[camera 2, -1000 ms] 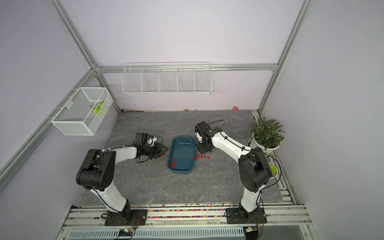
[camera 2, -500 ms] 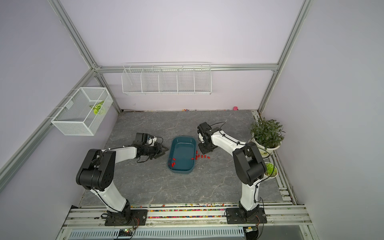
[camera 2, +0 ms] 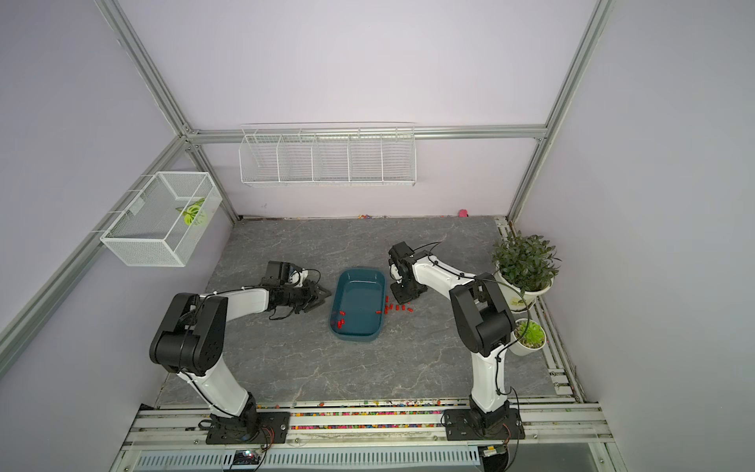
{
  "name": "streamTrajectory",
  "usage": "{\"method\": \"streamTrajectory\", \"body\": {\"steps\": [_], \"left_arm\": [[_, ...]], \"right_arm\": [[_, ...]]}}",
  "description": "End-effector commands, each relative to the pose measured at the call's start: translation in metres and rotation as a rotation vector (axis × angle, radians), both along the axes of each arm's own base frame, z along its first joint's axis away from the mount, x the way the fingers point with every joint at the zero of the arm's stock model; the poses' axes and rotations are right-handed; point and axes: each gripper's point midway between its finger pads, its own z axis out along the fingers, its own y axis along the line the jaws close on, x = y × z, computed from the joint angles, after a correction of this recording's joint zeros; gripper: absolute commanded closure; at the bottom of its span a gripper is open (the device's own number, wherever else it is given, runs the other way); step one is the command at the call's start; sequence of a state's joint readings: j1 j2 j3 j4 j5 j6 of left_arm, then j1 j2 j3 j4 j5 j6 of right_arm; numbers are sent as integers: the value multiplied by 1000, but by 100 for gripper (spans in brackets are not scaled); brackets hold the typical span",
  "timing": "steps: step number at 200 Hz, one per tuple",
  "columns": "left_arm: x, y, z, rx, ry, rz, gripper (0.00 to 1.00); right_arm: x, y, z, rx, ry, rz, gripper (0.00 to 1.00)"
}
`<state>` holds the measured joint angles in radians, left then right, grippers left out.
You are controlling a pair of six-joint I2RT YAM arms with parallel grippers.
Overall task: Take the screw protection sleeves out of the storage box
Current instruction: Place the screw protection sleeve at the center of the board.
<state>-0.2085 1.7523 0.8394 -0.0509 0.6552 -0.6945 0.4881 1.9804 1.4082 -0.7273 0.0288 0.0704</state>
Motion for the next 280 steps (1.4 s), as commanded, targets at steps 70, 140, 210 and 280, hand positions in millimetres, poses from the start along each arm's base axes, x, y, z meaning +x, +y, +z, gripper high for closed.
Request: {"method": "streamTrajectory", "body": {"steps": [70,140,210,280], "left_arm": [[3,0,3,0,-20,-14,54],[3,0,3,1,-22,-12,54],[3,0,5,0,-27,-12,54],[10,16,43,196,-117,3,54]], "right_arm": [[-1,-1,-10,-4,42,11,91],[-2,-1,-9,-3,45,9,83],[-3,2,16,38,9,-1,78],[-6,22,33,103,-32,14,74]]}}
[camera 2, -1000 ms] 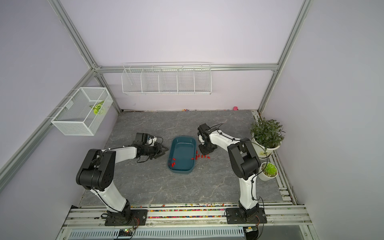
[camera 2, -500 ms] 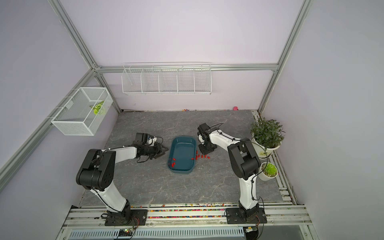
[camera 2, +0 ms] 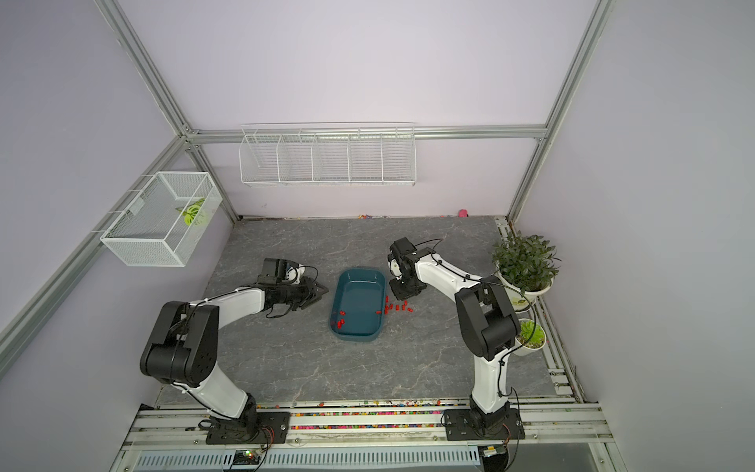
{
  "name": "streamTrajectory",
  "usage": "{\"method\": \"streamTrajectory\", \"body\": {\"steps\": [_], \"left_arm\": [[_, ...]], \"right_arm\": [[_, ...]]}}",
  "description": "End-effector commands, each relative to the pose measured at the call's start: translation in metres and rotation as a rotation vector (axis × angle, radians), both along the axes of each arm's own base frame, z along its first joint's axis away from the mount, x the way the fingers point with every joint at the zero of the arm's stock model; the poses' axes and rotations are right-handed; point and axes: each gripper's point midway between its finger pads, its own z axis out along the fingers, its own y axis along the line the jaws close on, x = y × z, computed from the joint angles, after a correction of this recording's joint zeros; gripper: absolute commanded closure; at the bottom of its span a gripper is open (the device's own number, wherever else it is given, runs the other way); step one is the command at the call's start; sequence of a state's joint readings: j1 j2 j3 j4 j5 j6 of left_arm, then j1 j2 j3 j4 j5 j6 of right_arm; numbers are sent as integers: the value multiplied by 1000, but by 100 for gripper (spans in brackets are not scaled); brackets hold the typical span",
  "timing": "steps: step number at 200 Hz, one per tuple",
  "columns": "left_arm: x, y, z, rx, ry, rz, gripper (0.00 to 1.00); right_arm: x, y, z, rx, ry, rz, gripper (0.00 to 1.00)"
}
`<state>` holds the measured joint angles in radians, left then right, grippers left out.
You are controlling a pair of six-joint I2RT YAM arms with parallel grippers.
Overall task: Take the screw protection sleeves out of the storage box
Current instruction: Place the screw protection sleeve at the center of the board, then adjust the storage box at the center of the board.
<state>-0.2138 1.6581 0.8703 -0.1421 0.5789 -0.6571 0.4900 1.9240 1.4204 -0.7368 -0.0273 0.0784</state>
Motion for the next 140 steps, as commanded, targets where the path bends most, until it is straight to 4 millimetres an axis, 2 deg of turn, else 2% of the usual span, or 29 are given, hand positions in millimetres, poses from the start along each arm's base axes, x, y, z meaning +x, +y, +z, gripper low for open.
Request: {"method": "streamTrajectory", "body": {"steps": [1,27,60,107,140], "left_arm": [[6,8,16,136,-46,-8,54],[4,11,36,267,-87,-22,51],[0,-2,55,405,-108,-76,51],[-8,-15,48,467,-84,-122,51],[-15,-26,40,507,-61,-162,51]], "right_arm": [[-6,10,7,25,-7,9,74],[-7,14,5,26,-6,17,74],[-8,14,3,28,-3,20,74],[-11,13,15,37,-32,20,74],[-12,13,14,40,-28,21,74]]}}
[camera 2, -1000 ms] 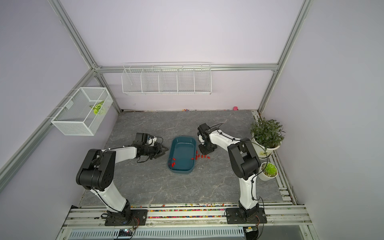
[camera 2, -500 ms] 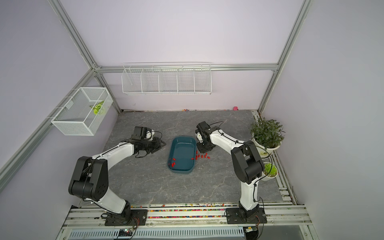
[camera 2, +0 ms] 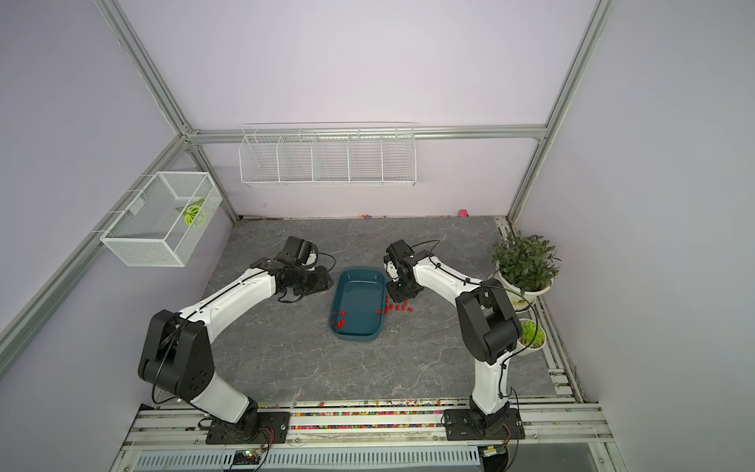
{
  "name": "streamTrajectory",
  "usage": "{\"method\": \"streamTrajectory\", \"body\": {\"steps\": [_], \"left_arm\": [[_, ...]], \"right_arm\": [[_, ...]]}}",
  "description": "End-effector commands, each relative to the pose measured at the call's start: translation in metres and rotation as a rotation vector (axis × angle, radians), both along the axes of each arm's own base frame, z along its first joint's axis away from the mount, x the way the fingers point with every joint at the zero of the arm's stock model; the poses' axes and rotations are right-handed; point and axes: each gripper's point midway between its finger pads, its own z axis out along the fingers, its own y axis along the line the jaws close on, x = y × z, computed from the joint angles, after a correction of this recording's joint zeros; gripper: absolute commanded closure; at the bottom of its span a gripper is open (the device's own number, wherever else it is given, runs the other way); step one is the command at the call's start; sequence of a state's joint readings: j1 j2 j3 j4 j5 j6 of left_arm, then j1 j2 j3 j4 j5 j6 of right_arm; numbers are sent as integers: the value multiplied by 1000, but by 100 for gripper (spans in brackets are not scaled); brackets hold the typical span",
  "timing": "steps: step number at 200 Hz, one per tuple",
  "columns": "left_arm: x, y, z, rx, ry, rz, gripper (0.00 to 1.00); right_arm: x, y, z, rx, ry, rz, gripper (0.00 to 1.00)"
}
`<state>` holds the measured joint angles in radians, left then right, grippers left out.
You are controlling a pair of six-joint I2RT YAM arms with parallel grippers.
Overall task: Take the screw protection sleeves out of the storage box
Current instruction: Adjust the storage box at the center of the board.
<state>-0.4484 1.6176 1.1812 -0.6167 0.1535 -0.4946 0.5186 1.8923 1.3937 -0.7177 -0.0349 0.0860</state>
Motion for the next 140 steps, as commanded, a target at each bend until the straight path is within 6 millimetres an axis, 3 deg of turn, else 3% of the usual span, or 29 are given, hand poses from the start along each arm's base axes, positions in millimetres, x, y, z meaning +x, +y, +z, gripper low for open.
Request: {"method": "streamTrajectory", "body": {"steps": [1,55,82,140], "left_arm": [[-5,-3,-6,78,26,-32,51],[-14,-21,-21,156,84,-93,55],[-16,-26,-29,159,114,-109,67],[-21,-26,-47,185,162,-119,67]], "right_arm": [[-3,3,8,21,-11,-2,74],[-4,3,5,23,-2,-1,74],[-5,3,6,19,-3,-1,74],[-5,3,4,17,1,2,74]]}}
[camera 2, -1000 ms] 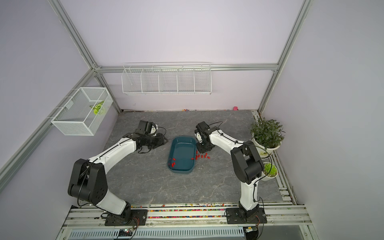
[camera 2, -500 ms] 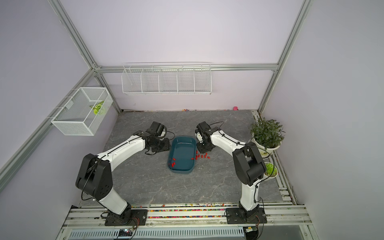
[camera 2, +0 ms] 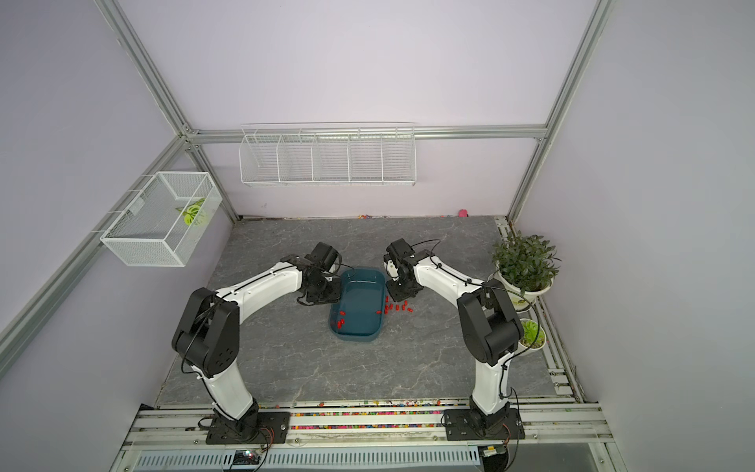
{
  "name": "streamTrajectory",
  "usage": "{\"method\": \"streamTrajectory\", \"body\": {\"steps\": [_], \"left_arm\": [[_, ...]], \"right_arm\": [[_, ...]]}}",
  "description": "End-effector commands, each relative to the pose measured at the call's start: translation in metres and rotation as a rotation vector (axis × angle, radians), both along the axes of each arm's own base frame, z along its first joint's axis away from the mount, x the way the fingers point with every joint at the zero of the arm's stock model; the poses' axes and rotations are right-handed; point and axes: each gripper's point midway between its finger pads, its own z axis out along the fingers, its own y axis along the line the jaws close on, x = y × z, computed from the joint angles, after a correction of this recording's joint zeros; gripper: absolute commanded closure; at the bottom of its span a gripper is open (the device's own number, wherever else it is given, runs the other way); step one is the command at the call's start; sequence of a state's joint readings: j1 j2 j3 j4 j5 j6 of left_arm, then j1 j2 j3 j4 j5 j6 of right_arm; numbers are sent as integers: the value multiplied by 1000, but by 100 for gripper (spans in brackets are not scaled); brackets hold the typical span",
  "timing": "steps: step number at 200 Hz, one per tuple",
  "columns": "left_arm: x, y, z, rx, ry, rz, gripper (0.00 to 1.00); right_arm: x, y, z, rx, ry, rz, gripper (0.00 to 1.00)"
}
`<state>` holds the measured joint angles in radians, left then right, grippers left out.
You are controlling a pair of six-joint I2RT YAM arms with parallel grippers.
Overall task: Take the screw protection sleeves out of the storage box
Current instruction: Adjust the storage box at the center of the board.
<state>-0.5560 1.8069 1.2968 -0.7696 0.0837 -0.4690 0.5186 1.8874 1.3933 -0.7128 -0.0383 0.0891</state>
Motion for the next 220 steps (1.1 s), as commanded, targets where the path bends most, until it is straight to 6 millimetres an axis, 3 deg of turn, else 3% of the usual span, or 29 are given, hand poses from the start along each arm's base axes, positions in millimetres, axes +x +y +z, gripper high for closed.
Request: {"method": "streamTrajectory", "body": {"steps": [1,73,113,220], "left_arm": [[0,-3,1,11,5,-16,67],[-3,-6,0,32,28,-41,83],[-5,-5,-3,52,56,-61,100],[-17,-24,33,21,216,-208,100]], "right_arm": [[-7,2,1,8,8,5,74],[-7,1,-1,6,17,7,76],[-8,1,-2,6,22,7,76],[-11,-2,-4,12,41,9,76]]}}
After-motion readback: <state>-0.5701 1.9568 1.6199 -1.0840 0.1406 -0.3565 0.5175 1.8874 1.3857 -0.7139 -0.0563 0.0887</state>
